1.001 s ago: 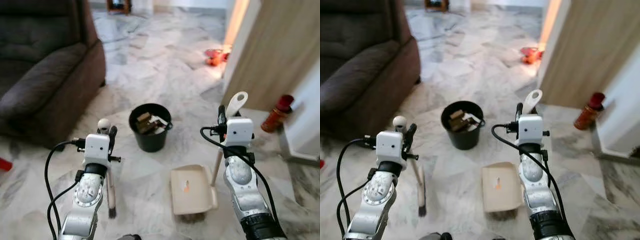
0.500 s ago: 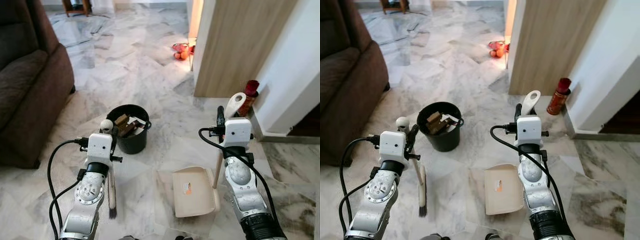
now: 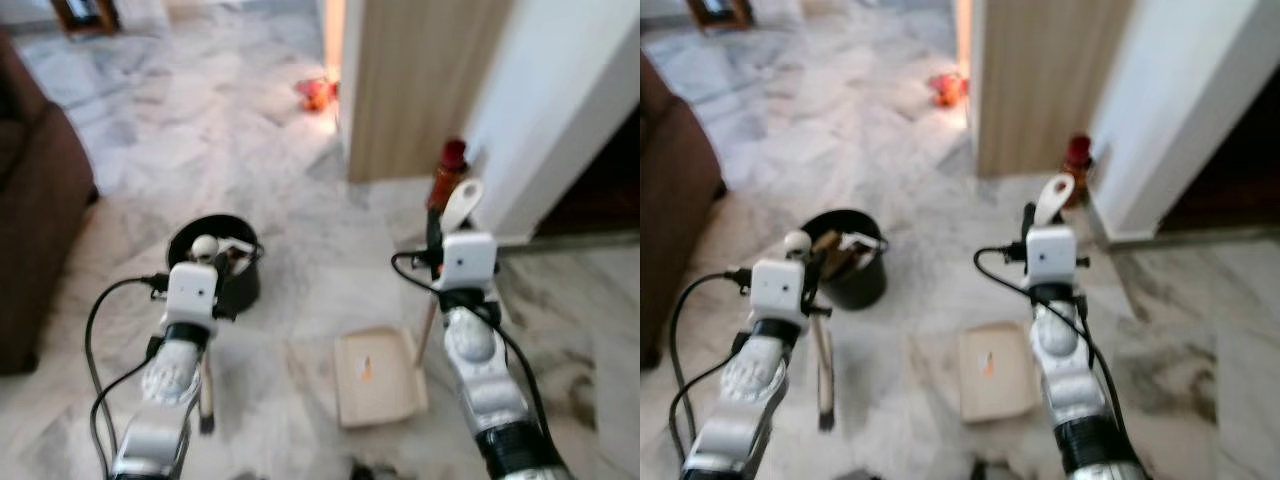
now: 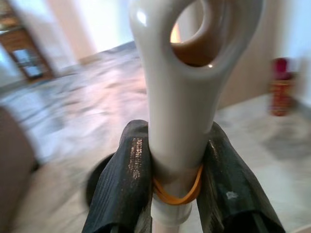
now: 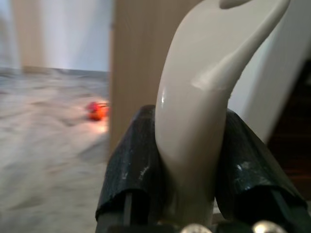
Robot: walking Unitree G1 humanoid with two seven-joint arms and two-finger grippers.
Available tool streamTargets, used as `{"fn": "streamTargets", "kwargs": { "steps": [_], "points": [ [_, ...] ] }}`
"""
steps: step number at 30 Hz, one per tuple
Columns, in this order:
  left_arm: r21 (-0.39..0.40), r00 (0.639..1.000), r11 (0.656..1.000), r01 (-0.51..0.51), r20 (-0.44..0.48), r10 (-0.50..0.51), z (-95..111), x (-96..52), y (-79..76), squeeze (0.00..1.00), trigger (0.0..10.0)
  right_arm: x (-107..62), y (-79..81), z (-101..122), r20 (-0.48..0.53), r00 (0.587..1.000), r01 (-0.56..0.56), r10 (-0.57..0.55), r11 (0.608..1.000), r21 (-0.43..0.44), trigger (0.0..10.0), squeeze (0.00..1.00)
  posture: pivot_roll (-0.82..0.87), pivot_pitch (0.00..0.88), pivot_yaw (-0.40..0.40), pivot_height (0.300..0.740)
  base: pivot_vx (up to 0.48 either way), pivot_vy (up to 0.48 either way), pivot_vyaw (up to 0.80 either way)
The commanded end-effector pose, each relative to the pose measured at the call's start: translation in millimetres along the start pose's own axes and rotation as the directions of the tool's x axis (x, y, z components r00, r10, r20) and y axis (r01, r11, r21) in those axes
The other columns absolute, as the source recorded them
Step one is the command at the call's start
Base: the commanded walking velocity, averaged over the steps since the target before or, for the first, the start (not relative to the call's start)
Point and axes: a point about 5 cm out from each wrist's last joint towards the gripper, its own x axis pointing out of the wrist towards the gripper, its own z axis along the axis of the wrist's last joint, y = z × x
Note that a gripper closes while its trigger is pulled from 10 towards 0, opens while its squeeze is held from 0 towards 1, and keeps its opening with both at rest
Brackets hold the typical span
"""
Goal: Sweep floor
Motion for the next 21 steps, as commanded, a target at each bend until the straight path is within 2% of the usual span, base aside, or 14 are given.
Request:
{"fn": "streamTargets", "kwargs": {
  "steps": [1, 21],
  "points": [
    [0.011, 1.000, 1.000, -0.012, 0.007, 0.012, 1.0, 0.2, 5.9, 0.00, 10.0, 0.9, 2.5, 4.0, 0.020, 1.000, -0.001, 0.001, 1.000, 0.001, 10.0, 0.00, 0.08, 0.153, 0.023, 0.740, 0.000, 0.000, -0.80],
    [0.022, 1.000, 1.000, -0.001, 0.006, 0.001, 1.0, 0.7, 4.4, 0.00, 10.0, -0.7, 3.2, 2.3, 0.015, 1.000, 0.004, -0.004, 1.000, 0.005, 10.0, 0.00, 0.08, 0.142, 0.031, 0.740, 0.000, 0.000, -0.80]
  ]
}}
